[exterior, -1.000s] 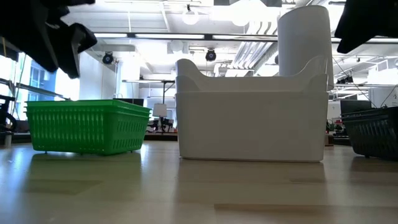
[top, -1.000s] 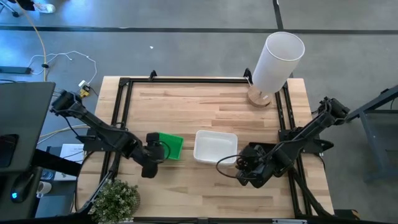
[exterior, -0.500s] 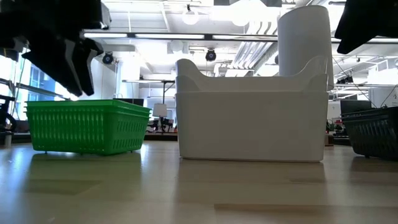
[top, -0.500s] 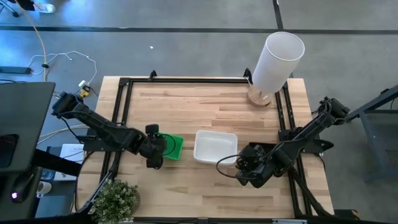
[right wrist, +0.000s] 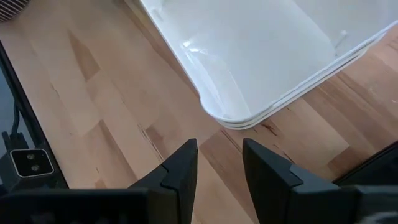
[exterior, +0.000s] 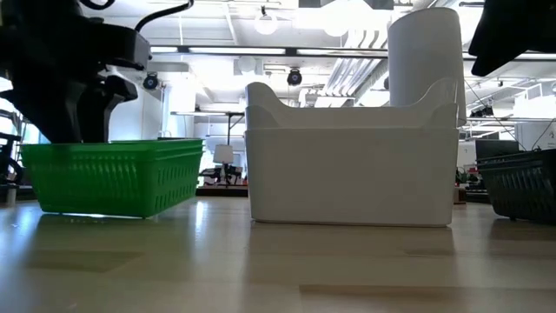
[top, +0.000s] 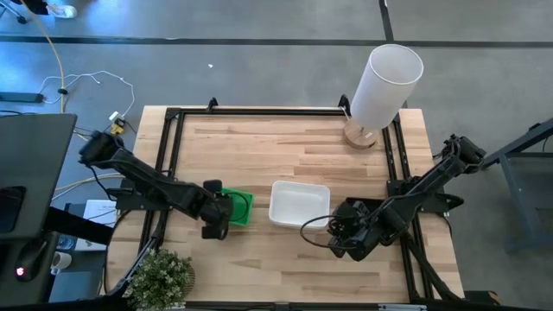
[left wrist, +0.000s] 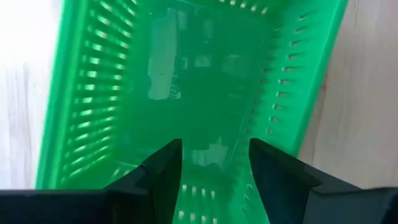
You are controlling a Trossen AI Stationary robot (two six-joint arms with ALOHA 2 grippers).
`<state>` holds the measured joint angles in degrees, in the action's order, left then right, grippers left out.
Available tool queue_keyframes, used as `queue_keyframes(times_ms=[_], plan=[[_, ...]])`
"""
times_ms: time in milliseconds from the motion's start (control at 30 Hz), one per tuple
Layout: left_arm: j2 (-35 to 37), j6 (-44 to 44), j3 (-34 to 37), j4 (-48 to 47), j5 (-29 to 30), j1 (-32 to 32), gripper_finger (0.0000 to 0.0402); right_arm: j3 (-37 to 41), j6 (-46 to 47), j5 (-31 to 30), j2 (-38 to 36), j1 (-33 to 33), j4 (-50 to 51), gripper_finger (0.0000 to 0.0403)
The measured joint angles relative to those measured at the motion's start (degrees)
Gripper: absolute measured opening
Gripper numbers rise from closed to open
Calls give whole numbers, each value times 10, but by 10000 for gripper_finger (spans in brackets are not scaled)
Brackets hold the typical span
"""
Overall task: Stack baskets by color
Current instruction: Return to Home Position
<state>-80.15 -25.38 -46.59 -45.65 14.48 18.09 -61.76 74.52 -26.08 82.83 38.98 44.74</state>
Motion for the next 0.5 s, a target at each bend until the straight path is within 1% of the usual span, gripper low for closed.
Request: queue_keyframes(times_ms=[267,500], plan=[[-15,-25,0,7,-4,0,177,0,0,0,0,0,1,116],[-14,-25,0,8,-3,0,177,0,-2,-1,0,0,3,116]])
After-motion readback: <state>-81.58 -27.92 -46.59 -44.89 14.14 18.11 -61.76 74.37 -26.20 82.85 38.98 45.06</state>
